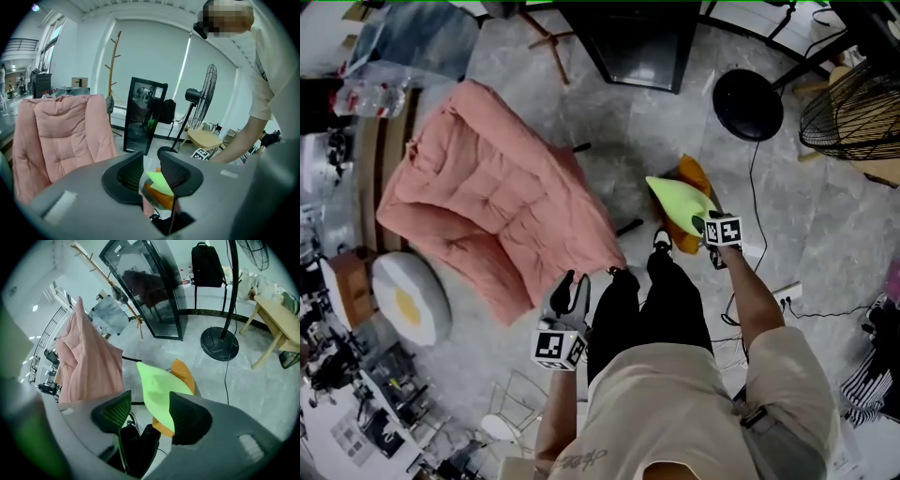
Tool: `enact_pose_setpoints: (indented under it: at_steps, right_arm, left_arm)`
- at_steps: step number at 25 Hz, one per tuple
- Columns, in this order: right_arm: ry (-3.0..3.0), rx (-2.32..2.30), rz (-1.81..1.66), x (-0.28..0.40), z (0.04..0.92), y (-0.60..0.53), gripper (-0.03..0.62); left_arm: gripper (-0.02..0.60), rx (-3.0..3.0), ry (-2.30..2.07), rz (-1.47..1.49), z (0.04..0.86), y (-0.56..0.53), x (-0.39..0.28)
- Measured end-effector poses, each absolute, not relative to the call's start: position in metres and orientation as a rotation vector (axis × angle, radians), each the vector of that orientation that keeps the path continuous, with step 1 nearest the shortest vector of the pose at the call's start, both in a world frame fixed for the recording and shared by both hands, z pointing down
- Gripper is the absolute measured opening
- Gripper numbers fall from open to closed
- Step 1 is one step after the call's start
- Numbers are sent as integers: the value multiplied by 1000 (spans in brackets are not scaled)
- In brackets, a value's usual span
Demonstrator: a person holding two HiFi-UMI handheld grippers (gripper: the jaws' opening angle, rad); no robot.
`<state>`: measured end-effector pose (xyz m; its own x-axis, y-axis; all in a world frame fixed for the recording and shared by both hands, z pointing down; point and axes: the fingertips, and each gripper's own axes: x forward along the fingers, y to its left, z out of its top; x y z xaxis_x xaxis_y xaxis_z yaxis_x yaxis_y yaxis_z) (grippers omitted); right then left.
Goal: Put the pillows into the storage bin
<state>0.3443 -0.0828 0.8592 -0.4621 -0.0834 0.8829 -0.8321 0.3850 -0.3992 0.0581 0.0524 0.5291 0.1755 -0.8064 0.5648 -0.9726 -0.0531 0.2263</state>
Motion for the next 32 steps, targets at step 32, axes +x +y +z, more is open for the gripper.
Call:
enact_pose_setpoints:
  at_steps: [32]
  right_arm:
    - [-2630,632,392,142,479,-44,25]
  left_arm:
    - [108,2047,-1939,108,414,55,-41]
